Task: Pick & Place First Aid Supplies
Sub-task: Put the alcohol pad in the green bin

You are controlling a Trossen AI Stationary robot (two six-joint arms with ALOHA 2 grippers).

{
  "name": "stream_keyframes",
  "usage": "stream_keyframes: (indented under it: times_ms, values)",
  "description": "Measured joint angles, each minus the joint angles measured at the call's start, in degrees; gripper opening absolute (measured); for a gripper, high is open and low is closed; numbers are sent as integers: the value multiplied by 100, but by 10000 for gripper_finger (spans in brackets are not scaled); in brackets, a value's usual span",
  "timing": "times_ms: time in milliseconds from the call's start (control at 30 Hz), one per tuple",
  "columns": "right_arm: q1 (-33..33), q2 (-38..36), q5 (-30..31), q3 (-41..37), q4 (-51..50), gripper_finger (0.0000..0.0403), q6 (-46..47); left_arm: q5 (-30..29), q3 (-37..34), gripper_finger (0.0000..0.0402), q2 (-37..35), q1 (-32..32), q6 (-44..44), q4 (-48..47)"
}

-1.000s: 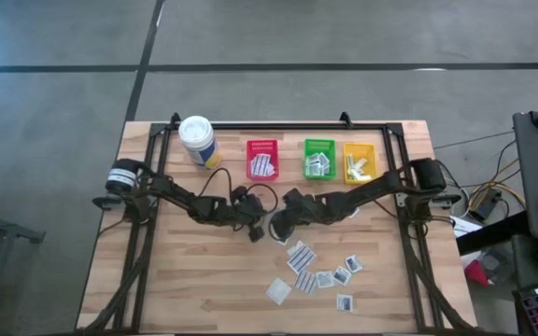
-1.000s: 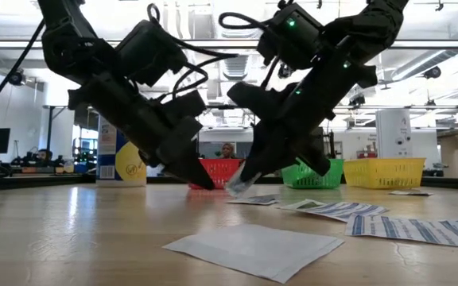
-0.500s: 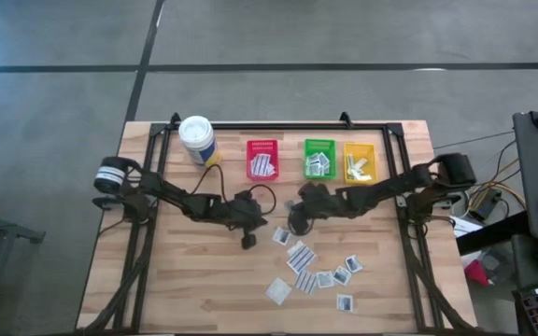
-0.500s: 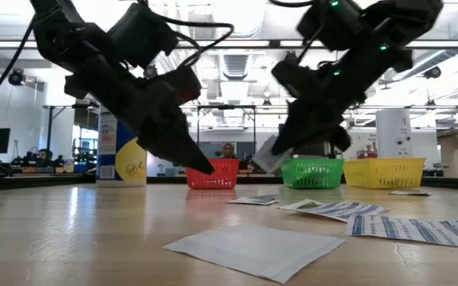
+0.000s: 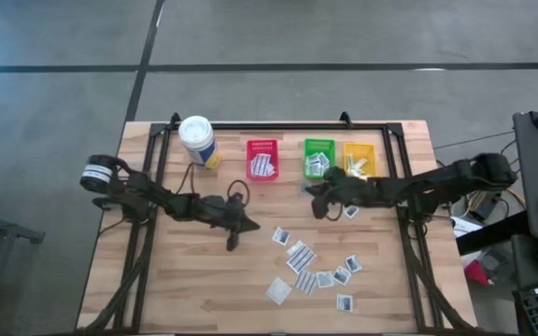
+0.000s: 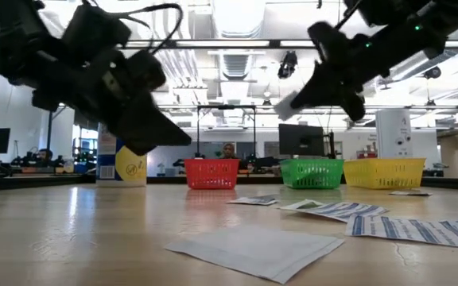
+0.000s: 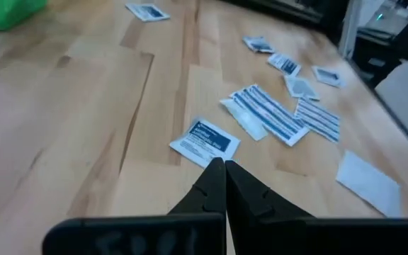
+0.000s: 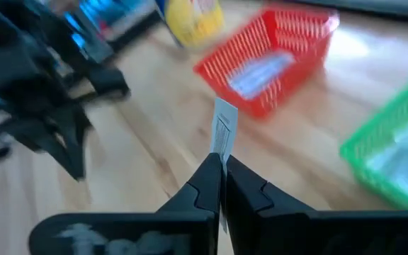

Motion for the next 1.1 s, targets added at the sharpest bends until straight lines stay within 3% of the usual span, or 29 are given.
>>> stream_keyframes:
  times_ms: [167,367,633,833,1100]
  values:
    - [-211,-444,-8,-245,729,8,-424,1,-430,0,-234,2,0,480]
    - [-681,-748,15,-399,846,8,-744,-31,-670,0,-617,43,183,682]
    - [-1347,-455,70,-456,849,8,-672,-45,-736,0,-877,350,309,668]
    - [-1568,-220,-47,-453,884,8,-572,17,-679,0,-903,958,365,649]
    - [-1620,106,-74,-459,874,8,-500,791,-505,0,-890,1518,686,676]
